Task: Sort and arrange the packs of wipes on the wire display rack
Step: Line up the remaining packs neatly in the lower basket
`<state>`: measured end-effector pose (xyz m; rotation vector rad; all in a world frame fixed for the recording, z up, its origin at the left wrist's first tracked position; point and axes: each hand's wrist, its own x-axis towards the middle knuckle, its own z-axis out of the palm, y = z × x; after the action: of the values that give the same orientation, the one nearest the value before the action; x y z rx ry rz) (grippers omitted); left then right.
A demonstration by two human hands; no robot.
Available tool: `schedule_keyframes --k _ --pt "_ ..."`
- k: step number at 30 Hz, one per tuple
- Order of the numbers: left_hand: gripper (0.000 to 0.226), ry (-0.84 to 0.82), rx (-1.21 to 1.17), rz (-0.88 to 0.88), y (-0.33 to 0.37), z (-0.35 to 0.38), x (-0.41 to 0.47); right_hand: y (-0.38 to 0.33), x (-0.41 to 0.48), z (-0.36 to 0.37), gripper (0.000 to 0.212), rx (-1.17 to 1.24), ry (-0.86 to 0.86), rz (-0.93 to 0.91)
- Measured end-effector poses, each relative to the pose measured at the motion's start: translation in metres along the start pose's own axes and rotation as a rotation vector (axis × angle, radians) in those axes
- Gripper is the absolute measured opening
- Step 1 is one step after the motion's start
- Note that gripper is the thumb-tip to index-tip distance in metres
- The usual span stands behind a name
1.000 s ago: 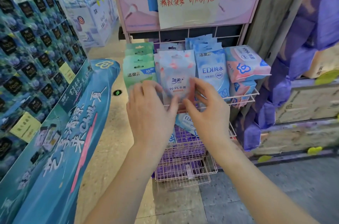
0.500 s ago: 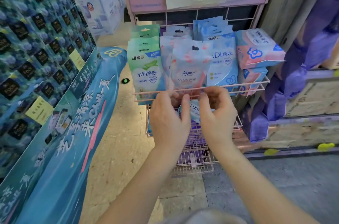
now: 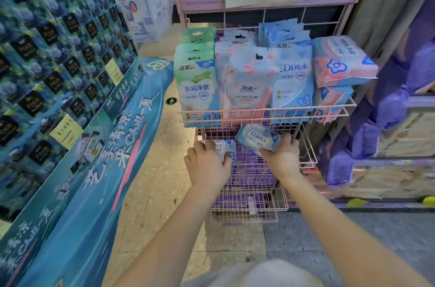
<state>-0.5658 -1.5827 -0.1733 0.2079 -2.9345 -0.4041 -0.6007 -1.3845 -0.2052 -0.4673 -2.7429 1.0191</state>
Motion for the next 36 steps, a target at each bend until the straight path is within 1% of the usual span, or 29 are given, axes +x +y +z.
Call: schedule_keyframes --k 2,3,4,5,8,10,11,14,15,17,19,22,25,27,30,32,36 --pt "0.07 -0.024 0.051 -0.042 -0.004 0.008 0.003 -0.005 0.007 0.0 0.101 -0.095 -0.155 0.112" --pt "0.073 -0.042 0.065 -0.053 -0.006 0.012 0.004 -0.008 0.01 -0.001 0.108 -0.089 -0.219 0.143" --pt "0.074 -0.055 0.076 -0.057 -0.007 0.015 0.006 -0.011 0.013 -0.002 0.107 -0.051 -0.253 0.167" --pt "0.074 -0.063 0.084 -0.055 -0.008 0.017 0.008 -0.012 0.018 -0.002 0.1 -0.003 -0.258 0.189" --pt "0.069 -0.084 0.051 -0.047 -0.017 0.018 0.017 -0.01 0.028 -0.006 0.071 0.127 -0.21 0.294" --pt "0.071 -0.124 0.026 0.0 -0.025 0.014 0.029 -0.009 0.033 -0.01 0.056 0.179 -0.237 0.353" --pt "0.075 -0.165 0.024 0.043 -0.029 0.011 0.037 -0.01 0.036 -0.011 0.055 0.206 -0.26 0.373" --pt "0.088 -0.377 0.031 0.164 -0.037 -0.002 0.059 -0.015 0.04 -0.011 0.075 0.278 -0.286 0.395" --pt "0.091 -0.446 0.036 0.176 -0.038 -0.004 0.065 -0.018 0.039 -0.012 0.08 0.273 -0.281 0.381" --pt "0.093 -0.517 0.044 0.182 -0.036 -0.006 0.072 -0.019 0.036 -0.01 0.079 0.312 -0.256 0.34" --pt "0.093 -0.506 0.029 0.173 -0.033 -0.006 0.074 -0.016 0.033 -0.007 0.073 0.443 -0.223 0.312" --pt "0.087 -0.417 0.022 0.149 -0.03 -0.001 0.071 -0.009 0.031 -0.006 0.064 0.604 -0.172 0.273" --pt "0.078 -0.335 0.076 0.118 -0.024 0.009 0.065 -0.001 0.035 -0.013 0.054 0.766 -0.184 0.258" --pt "0.08 -0.3 0.138 0.107 -0.018 0.013 0.061 0.004 0.039 -0.016 0.052 0.867 -0.186 0.276" --pt "0.083 -0.258 0.183 0.087 -0.011 0.016 0.059 0.01 0.044 -0.016 0.056 1.005 -0.137 0.374" --pt "0.082 -0.226 0.19 0.079 -0.01 0.018 0.06 0.01 0.044 -0.017 0.05 1.055 -0.141 0.412" --pt "0.074 -0.158 0.186 0.054 -0.005 0.026 0.059 0.001 0.041 -0.016 0.025 1.003 -0.225 0.406"
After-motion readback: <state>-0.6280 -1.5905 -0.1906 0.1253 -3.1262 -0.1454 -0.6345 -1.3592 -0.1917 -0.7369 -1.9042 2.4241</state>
